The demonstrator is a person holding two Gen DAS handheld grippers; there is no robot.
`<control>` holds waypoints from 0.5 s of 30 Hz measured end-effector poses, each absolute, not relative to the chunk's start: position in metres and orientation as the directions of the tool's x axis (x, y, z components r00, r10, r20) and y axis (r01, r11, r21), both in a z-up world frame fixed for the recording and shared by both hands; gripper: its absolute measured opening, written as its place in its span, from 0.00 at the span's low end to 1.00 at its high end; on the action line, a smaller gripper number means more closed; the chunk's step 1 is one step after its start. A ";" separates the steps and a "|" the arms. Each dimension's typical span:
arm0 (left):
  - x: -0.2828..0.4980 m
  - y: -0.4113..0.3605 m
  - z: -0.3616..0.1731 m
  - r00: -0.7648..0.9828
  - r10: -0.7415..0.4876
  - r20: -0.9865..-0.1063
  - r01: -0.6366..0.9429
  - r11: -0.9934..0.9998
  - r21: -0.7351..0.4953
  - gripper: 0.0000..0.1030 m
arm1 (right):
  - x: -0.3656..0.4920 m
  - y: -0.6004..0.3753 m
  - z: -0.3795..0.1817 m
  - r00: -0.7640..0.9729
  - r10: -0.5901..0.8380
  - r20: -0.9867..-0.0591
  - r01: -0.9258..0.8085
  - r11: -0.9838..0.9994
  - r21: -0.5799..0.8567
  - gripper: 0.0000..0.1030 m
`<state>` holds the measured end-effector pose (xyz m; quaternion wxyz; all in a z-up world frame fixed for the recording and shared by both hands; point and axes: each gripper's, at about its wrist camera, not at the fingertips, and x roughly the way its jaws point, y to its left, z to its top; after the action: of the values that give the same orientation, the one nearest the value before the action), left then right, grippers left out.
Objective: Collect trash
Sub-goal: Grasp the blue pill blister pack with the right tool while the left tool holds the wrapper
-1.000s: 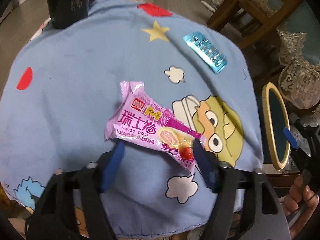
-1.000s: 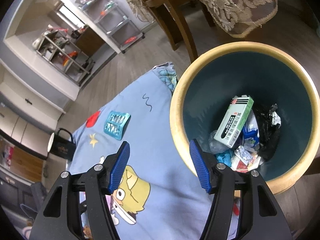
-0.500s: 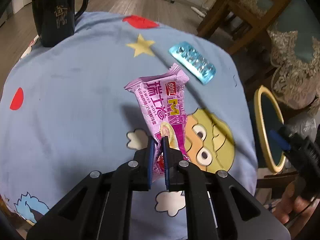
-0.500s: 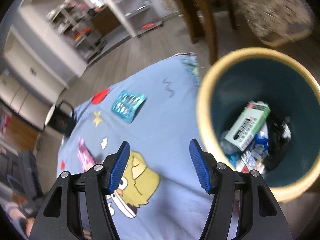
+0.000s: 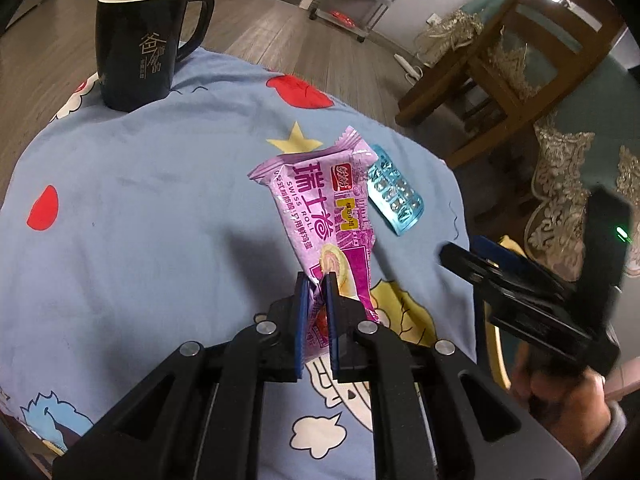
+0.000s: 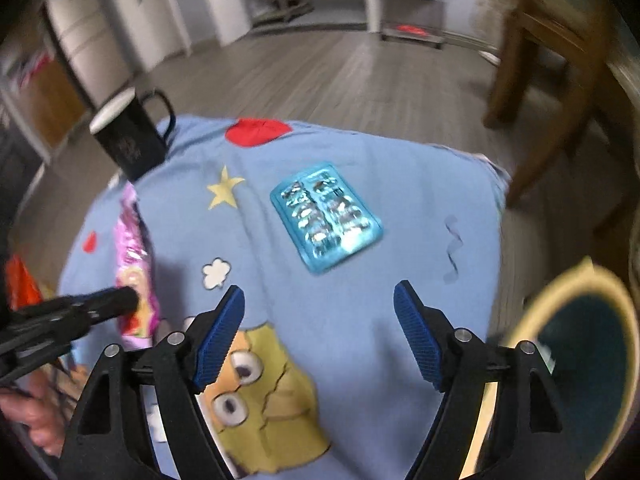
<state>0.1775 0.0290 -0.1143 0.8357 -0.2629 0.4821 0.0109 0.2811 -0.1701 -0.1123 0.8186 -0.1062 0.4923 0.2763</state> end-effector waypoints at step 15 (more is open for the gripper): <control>0.188 0.029 -0.110 0.546 -0.287 -0.787 -0.269 0.830 -0.489 0.08 | 0.353 -0.105 -0.166 0.244 0.225 -0.943 -0.751 0.660 -0.037 0.85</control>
<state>0.1879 0.0292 -0.1099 0.8295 -0.2918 0.4762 -0.0054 0.3528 -0.1052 -0.1659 0.7473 -0.2522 0.5210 0.3263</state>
